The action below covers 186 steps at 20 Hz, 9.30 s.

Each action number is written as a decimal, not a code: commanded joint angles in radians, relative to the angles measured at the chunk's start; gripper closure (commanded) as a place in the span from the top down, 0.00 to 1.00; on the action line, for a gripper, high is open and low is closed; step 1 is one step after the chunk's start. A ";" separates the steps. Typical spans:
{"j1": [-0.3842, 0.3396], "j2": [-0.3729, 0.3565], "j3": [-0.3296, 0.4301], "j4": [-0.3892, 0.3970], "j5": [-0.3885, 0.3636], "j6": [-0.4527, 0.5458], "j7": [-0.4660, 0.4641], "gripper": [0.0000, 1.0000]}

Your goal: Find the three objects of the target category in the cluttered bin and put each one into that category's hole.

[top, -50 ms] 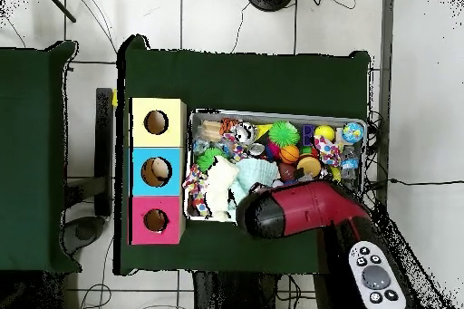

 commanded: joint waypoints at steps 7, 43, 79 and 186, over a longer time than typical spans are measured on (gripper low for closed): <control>-0.005 0.113 0.085 -0.002 -0.048 -0.067 -0.128 1.00; 0.104 0.137 -0.006 -0.030 -0.036 -0.037 -0.057 0.00; -0.397 0.049 0.376 -0.215 -0.135 0.112 -0.757 0.00; 0.568 0.157 -0.370 0.064 0.439 -0.274 -0.089 1.00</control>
